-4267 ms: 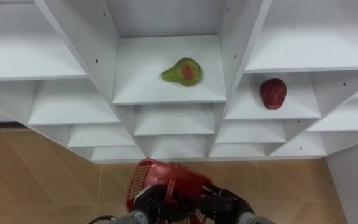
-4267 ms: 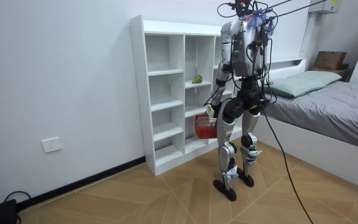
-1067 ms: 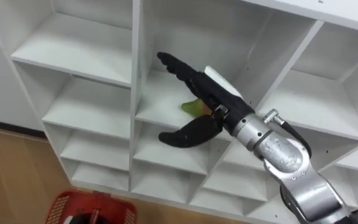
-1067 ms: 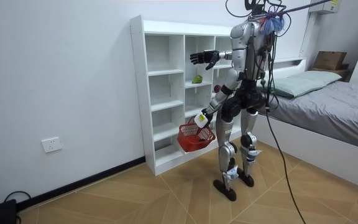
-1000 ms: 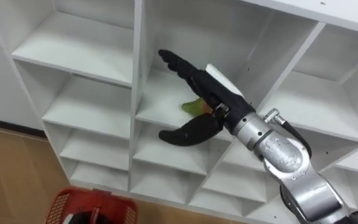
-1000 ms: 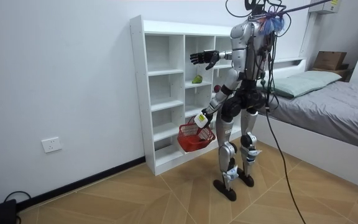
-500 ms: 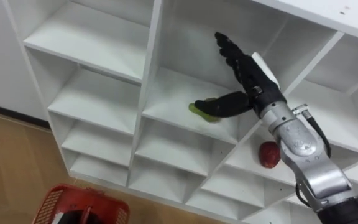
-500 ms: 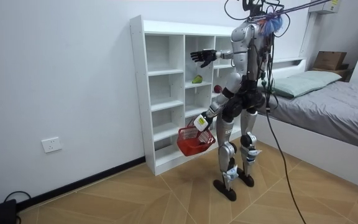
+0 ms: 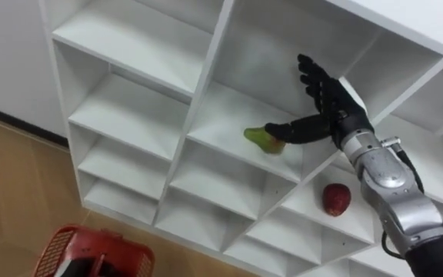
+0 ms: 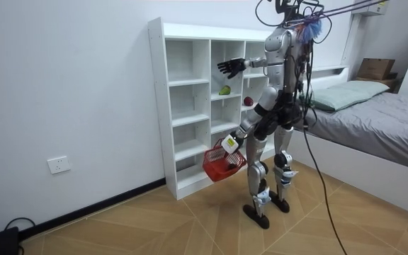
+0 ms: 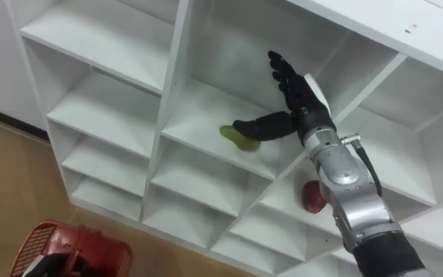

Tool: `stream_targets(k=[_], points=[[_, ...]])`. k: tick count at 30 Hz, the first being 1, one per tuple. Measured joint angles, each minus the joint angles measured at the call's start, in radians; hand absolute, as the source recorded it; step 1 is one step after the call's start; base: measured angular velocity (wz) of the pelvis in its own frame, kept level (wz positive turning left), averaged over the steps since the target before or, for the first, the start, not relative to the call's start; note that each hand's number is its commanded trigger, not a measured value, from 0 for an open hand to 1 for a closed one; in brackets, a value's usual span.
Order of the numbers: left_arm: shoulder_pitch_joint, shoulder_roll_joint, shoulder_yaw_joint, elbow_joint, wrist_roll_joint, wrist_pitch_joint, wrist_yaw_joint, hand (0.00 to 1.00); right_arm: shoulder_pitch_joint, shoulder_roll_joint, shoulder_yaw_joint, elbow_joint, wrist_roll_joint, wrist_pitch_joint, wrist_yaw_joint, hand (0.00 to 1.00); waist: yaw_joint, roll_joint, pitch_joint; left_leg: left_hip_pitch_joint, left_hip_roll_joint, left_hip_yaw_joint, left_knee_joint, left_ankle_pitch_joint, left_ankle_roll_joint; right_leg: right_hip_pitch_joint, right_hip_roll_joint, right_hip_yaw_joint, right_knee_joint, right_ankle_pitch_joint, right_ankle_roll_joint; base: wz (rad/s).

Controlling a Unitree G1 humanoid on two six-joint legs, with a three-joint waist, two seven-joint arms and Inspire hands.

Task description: Collect fruits from the closet

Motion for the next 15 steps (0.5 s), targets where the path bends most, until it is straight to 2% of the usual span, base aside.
stream_targets(k=[4,7,9,15], points=[[0.003,0.005,0.002,-0.012,0.009,0.007,-0.003,1.00,-0.006,0.000,-0.004,0.029,0.013,0.000,0.017,0.00,0.001,0.005,0.0025,-0.022,-0.001,-0.009,0.017,-0.001,0.000,-0.012,0.002,-0.002,0.000,0.002,0.000,0.06],[0.003,0.005,0.010,-0.035,0.064,0.012,-0.025,1.00,-0.006,0.000,-0.005,0.042,-0.001,-0.001,0.026,0.00,0.005,0.010,-0.0022,-0.036,-0.001,-0.010,0.022,-0.001,0.000,-0.027,0.003,-0.003,0.000,0.002,-0.001,0.00],[0.003,0.001,0.010,-0.037,0.070,0.014,-0.042,1.00,-0.006,0.000,-0.005,0.052,-0.009,-0.001,0.037,0.00,0.005,0.021,-0.0078,-0.035,-0.001,-0.012,0.021,-0.001,0.000,-0.026,0.003,-0.002,0.000,0.002,-0.001,0.02],[0.003,-0.002,0.009,-0.042,0.088,0.019,-0.060,1.00,-0.006,0.000,-0.004,0.071,-0.011,-0.001,0.051,0.00,0.010,0.030,-0.0114,-0.033,-0.001,-0.020,0.015,0.001,-0.002,-0.024,0.005,-0.005,-0.001,0.002,-0.001,0.03]])
